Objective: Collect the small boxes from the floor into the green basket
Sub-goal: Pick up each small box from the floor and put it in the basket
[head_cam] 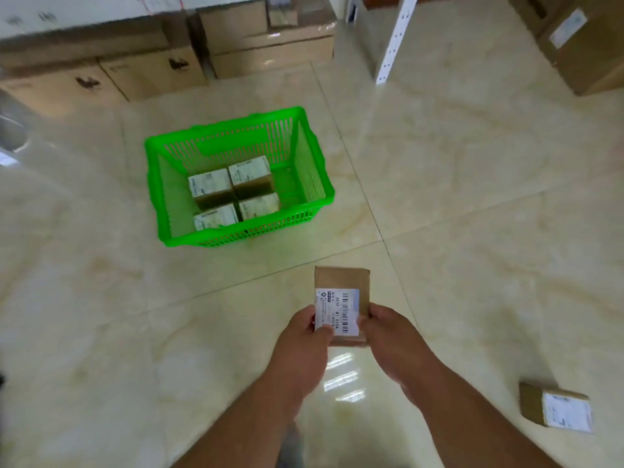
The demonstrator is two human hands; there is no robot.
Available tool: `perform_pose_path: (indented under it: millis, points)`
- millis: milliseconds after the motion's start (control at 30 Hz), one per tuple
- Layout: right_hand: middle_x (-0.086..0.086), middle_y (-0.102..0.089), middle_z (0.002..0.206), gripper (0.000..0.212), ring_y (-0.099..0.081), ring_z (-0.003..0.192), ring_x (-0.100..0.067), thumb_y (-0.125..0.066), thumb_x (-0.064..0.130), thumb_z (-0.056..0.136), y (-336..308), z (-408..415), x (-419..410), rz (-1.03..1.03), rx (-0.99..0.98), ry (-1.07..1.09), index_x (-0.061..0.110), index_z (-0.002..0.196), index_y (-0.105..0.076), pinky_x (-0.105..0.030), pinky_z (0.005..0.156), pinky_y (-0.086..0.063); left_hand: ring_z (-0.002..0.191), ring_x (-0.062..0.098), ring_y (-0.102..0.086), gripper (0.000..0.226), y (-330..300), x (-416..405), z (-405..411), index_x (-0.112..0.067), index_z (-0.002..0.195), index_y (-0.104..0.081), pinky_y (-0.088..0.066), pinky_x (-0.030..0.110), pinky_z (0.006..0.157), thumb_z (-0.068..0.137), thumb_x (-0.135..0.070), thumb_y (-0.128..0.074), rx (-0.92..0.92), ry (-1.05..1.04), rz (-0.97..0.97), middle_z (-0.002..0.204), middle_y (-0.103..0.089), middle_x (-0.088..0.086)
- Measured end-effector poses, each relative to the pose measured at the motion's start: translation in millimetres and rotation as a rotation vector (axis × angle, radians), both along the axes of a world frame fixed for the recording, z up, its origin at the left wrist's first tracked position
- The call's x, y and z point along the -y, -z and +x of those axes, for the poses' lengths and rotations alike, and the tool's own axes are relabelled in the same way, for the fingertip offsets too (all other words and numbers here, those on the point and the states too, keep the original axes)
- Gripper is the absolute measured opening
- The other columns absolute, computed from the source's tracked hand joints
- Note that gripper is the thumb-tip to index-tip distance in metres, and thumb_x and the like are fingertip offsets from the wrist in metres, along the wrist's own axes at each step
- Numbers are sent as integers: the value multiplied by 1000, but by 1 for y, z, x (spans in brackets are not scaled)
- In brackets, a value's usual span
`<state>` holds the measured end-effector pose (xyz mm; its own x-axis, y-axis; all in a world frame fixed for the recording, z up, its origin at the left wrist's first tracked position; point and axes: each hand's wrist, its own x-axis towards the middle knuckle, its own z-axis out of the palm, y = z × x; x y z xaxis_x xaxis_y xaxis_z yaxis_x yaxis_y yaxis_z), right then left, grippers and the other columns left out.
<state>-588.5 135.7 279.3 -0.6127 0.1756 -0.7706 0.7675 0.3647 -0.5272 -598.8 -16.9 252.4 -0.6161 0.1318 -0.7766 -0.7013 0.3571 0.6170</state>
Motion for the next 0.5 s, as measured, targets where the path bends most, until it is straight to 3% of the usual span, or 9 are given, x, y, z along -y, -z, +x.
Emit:
perform_pose_path:
  millis: [233, 333, 500]
  points:
    - [3, -74, 114, 42, -67, 104, -18, -44, 29, 87, -6, -88, 38, 8, -25, -66, 24, 119, -70, -43, 98, -52, 108, 3, -68, 42, -10, 38, -72, -33, 126, -69, -47, 20, 83, 94, -14, -51, -52, -90, -15, 119, -75, -17]
    - [2, -77, 108, 45, -70, 98, -19, -44, 30, 79, -1, -125, 40, 20, -21, -76, 22, 114, -72, -43, 96, -53, 97, 9, -69, 38, -11, 38, -106, -34, 120, -70, -48, 27, 76, 91, -19, -51, -73, -96, -52, 112, -76, -16]
    - [1, -76, 111, 48, -70, 99, -18, -45, 32, 77, 8, -181, 31, -15, 8, -83, 20, 116, -70, -42, 94, -55, 106, 1, -66, 40, -11, 27, -157, -34, 128, -68, -45, 19, 79, 95, -16, -52, -46, -144, -69, 119, -74, -18]
